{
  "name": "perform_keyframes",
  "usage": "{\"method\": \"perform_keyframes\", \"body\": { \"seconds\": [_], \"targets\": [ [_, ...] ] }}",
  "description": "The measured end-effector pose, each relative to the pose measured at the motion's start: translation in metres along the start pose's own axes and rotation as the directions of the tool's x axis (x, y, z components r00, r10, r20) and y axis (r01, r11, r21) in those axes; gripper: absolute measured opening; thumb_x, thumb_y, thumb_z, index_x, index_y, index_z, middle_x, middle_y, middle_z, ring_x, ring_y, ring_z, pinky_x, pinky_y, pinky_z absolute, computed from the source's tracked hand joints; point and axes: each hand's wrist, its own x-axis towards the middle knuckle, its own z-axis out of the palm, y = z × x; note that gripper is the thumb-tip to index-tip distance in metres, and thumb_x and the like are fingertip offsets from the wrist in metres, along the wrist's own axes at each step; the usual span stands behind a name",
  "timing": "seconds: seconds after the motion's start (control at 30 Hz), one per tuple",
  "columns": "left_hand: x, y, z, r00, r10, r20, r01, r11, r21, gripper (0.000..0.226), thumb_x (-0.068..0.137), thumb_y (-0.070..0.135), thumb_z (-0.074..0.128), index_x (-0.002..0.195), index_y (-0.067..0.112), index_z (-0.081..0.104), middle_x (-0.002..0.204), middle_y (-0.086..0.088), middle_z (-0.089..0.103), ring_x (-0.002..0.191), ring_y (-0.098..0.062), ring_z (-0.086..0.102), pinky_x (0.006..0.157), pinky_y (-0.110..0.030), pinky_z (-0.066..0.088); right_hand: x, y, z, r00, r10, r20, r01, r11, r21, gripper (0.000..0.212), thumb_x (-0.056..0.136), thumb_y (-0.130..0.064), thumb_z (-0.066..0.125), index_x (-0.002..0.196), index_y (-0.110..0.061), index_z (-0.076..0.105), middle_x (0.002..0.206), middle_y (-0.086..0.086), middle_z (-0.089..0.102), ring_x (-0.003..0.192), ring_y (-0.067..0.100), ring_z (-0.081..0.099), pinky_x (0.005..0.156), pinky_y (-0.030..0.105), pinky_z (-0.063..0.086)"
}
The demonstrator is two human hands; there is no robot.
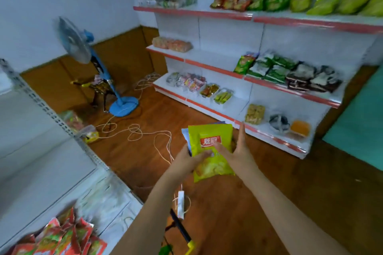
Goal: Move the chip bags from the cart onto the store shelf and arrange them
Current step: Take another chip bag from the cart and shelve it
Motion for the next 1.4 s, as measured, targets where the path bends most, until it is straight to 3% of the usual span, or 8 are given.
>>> {"method": "perform_keyframes", "body": {
  "seconds": [0.07,0.17,0.23,0.6,0.77,0.97,1.1,1.4],
  "targets": [
    [0.029,0.012,0.026,1.000,0.010,0.005,-0.009,0.998,-0.057,0.034,0.087,0.009,0.071,0.119,0.012,0.061,0.096,0.001,0.076,0.078,-0.010,0.074,0.063,-0.021,0.057,0.020,0.001,-0.030,0.999,0.024,-0.022,-0.022,0.998,0.059,0.084,0.084,-0.035,0.070,0.149,-0.036,0.017,0.116,-0.020,0.056,0.091,-0.010,0.057,0.066,0.006,0.049],
    [0.080,0.022,0.053,0.998,0.018,0.056,-0.012,0.995,-0.099,0.028,0.088,0.008,0.069,0.115,0.015,0.062,0.094,0.002,0.078,0.083,-0.016,0.075,0.067,-0.028,0.060,0.056,0.012,-0.063,0.996,0.080,-0.040,-0.077,0.994,0.071,0.047,0.082,-0.045,0.069,0.124,-0.040,0.049,0.115,-0.011,0.068,0.093,0.001,0.067,0.081,0.027,0.057],
    [0.114,0.027,0.066,0.996,0.031,0.087,-0.023,0.995,-0.095,0.028,0.089,0.010,0.068,0.116,0.016,0.062,0.100,0.000,0.077,0.091,-0.021,0.074,0.076,-0.035,0.061,0.081,0.021,-0.078,0.993,0.107,-0.057,-0.102,0.992,0.078,0.043,0.082,-0.050,0.068,0.121,-0.037,0.057,0.111,-0.010,0.070,0.094,0.005,0.069,0.087,0.034,0.057],
    [0.370,0.066,0.076,0.999,0.045,0.015,-0.044,0.995,-0.084,0.032,0.085,0.028,0.074,0.108,0.012,0.060,0.100,-0.005,0.073,0.081,-0.008,0.072,0.066,-0.023,0.058,0.320,0.029,-0.105,0.973,0.160,-0.163,-0.141,0.982,0.121,0.018,0.087,-0.042,0.067,0.104,-0.041,0.061,0.106,-0.011,0.071,0.090,0.010,0.072,0.079,0.035,0.060],
    [0.481,0.114,0.074,0.997,0.050,0.060,-0.050,0.999,-0.010,0.046,0.079,0.045,0.075,0.115,0.020,0.064,0.108,-0.006,0.073,0.094,-0.020,0.073,0.080,-0.039,0.061,0.430,0.015,-0.116,0.949,0.200,-0.242,-0.163,0.973,0.164,0.016,0.086,-0.045,0.066,0.099,-0.050,0.061,0.108,-0.013,0.070,0.092,0.013,0.071,0.082,0.043,0.059],
    [0.610,0.151,0.090,0.993,0.052,0.108,-0.058,0.997,0.054,0.031,0.090,0.035,0.068,0.119,0.023,0.061,0.105,-0.002,0.070,0.085,-0.012,0.071,0.061,-0.021,0.057,0.557,0.024,-0.139,0.919,0.260,-0.295,-0.189,0.950,0.247,0.015,0.084,-0.042,0.069,0.099,-0.043,0.064,0.107,-0.009,0.070,0.095,0.017,0.070,0.085,0.046,0.058],
    [0.710,0.160,0.099,0.995,0.048,0.092,-0.057,0.994,0.095,0.024,0.090,0.038,0.068,0.112,0.031,0.062,0.106,0.000,0.073,0.090,-0.015,0.073,0.079,-0.035,0.061,0.657,0.041,-0.157,0.921,0.270,-0.281,-0.197,0.945,0.260,0.012,0.086,-0.033,0.068,0.099,-0.035,0.067,0.102,-0.007,0.074,0.092,0.016,0.071,0.086,0.047,0.057],
    [0.915,0.201,0.113,0.998,0.034,-0.057,-0.017,0.964,0.266,0.032,0.093,0.041,0.062,0.109,0.018,0.048,0.096,0.006,0.061,0.077,0.000,0.059,0.056,-0.010,0.045,0.877,0.050,-0.188,0.920,0.314,-0.235,-0.270,0.942,0.201,0.025,0.092,-0.043,0.058,0.109,-0.026,0.065,0.105,-0.003,0.071,0.087,0.014,0.069,0.078,0.034,0.056]
  ]
}}
